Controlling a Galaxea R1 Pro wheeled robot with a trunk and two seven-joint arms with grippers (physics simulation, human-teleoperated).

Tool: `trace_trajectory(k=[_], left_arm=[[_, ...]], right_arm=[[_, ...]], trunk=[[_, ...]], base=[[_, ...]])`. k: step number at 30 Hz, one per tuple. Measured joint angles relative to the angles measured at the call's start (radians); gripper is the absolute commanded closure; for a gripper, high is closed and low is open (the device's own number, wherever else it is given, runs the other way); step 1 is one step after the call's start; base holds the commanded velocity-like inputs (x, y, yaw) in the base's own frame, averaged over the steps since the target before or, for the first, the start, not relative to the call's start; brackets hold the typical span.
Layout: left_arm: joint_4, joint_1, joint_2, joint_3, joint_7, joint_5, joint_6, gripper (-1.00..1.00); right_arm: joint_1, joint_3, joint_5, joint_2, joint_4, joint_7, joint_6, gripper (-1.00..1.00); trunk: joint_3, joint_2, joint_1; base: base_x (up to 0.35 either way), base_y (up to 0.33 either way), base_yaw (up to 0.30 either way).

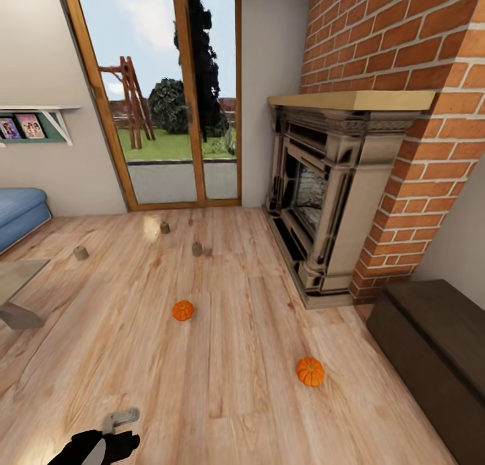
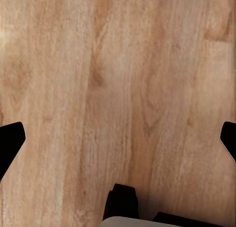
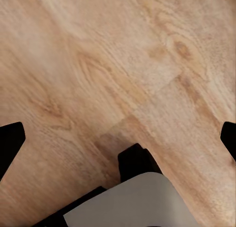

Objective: Place each of the two pumpkins and all three candles from the living room inside a cabinet in the living room (use any cabinet), then make sure every cabinet is closed, and position the cauldron so it is next to a table in the living room.

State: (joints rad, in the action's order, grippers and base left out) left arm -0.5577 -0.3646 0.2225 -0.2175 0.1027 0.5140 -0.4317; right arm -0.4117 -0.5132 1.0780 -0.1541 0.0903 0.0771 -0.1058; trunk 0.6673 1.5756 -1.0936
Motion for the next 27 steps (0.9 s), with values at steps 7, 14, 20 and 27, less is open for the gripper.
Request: trace_trajectory(k=[7,14,20,27], left_arm=[[0.000,0.000,0.000,0.000,0.000,0.000,0.000,-1.00],[0.000,0.000,0.000,0.000,0.000,0.000,0.000,-1.00],[0.000,0.000,0.000,0.000,0.000,0.000,0.000,-1.00],[0.000,0.000,0.000,0.000,0.000,-0.001,0.000,-1.00]], right_arm=[[0.000,-0.063,0.001,0.000,0.000,-0.001,0.002,-1.00],[-0.001,-0.066,0.003,0.000,0.000,0.000,-0.002,-1.00],[-0.001,-0.066,0.003,0.000,0.000,0.000,-0.001,-1.00],[-0.001,-0.066,0.002,0.000,0.001,0.000,-0.001,-1.00]], trunk=[[0.000,0.000,0.000],[0.000,0.000,0.000],[0.000,0.000,0.000],[0.000,0.000,0.000]], base=[[0.183,0.000,0.000],[0.059,0.000,0.000],[0.171,0.000,0.000],[0.202,0.000,0.000]])
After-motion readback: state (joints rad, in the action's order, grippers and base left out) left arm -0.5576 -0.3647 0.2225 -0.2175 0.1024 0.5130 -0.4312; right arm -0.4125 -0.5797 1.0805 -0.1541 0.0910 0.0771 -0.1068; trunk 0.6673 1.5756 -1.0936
